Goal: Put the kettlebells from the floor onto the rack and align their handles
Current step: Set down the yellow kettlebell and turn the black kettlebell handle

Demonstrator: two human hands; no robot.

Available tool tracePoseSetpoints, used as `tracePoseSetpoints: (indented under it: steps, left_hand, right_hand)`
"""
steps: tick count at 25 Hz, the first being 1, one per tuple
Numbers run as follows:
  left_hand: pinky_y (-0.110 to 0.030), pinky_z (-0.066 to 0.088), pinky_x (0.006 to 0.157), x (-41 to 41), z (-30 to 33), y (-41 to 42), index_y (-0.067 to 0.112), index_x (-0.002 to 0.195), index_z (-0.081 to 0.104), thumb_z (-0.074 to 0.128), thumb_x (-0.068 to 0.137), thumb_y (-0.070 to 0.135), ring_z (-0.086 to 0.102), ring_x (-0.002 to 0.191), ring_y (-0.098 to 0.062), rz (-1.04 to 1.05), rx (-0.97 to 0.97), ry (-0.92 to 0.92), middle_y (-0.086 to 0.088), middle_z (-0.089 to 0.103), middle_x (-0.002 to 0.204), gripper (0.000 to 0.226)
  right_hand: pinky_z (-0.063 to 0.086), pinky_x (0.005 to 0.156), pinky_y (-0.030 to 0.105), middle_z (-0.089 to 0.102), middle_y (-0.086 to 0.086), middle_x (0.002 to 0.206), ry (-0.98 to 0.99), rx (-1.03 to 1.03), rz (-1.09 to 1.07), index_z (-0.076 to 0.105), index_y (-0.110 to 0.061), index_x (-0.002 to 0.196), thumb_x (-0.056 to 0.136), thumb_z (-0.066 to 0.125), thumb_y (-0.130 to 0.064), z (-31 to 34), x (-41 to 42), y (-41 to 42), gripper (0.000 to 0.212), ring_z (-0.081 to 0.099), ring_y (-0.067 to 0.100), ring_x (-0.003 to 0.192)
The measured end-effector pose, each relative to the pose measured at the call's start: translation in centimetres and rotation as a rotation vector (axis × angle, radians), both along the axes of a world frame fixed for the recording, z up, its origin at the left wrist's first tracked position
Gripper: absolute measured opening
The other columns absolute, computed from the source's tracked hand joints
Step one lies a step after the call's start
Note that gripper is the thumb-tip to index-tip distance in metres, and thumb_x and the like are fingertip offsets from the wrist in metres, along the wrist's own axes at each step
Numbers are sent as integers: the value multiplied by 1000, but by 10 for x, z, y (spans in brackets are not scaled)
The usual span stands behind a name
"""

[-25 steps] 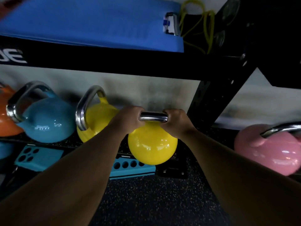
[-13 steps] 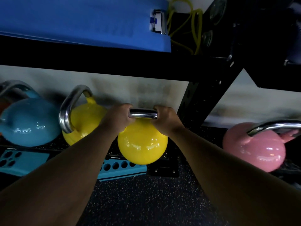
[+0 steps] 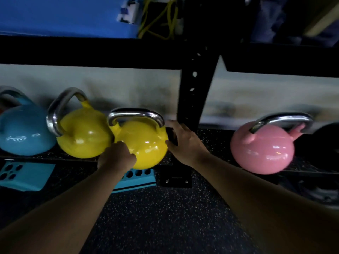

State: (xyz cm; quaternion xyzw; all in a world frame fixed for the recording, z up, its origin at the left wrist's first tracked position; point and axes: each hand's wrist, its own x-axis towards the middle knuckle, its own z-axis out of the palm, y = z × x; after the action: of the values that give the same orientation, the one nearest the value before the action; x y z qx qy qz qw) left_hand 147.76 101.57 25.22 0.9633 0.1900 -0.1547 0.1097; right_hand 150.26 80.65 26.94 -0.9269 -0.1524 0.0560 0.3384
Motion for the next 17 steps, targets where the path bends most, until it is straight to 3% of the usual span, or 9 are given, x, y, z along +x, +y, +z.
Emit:
tracePoseSetpoints:
  steps: [5,8,12,17]
  left_hand:
    - [-39,52,79,-2,15,-91,1,98,60,58,86,29,62,96,-38,1,100,111,-17,65,105,30]
    - [-35,46,72,3,25,-180,9,103,60,59,86,29,62,105,-36,-237,137,31,-14,65,116,27]
    - [-39,52,85,3,42,-309,15,113,58,55,84,25,60,113,-33,-548,157,-135,-11,61,122,30]
    - [-39,47,89,1,64,-453,19,122,56,56,82,24,56,116,-28,-783,182,-267,-5,58,126,40]
  right_hand:
    - [50,91,37,61,9,129,-31,-152,21,52,-21,134,91,56,-21,9,-31,-115,44,60,28,114]
    - [48,88,38,66,9,122,-94,-294,-44,54,-23,132,86,56,-19,19,-45,-209,45,60,31,108]
    - [44,94,39,64,5,123,-97,-418,-143,53,-26,134,82,57,-17,33,-64,-327,53,57,30,114]
    - [44,96,43,62,6,124,-117,-488,-278,55,-25,130,80,56,-23,47,-78,-461,50,55,32,114]
